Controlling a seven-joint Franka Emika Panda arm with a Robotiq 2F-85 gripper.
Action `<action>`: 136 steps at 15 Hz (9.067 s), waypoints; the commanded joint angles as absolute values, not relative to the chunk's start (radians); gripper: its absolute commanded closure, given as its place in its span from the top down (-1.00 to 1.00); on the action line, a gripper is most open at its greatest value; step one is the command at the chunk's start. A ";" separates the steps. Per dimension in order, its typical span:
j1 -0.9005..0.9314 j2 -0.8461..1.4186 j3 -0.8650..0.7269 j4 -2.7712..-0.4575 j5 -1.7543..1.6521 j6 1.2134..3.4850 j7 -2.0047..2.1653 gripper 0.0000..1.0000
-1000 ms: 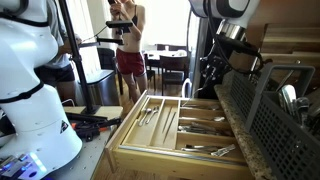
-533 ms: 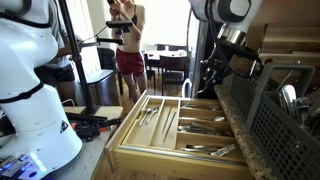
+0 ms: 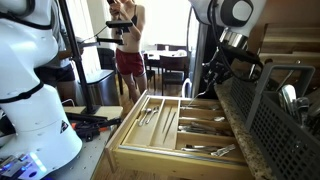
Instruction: Take the spoon from the utensil holder and put it in the drawer with the other spoons
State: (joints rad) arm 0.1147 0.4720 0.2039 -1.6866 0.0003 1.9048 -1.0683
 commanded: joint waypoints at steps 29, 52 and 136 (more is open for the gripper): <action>0.111 0.519 0.225 -1.643 -0.002 1.903 -1.306 -0.83; 0.113 0.496 0.221 -1.668 0.009 1.917 -1.266 0.29; 0.146 0.150 0.251 -2.245 0.379 2.307 -0.176 1.00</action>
State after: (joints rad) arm 0.1317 0.2144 0.2537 -2.1668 0.3465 2.2746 -0.2185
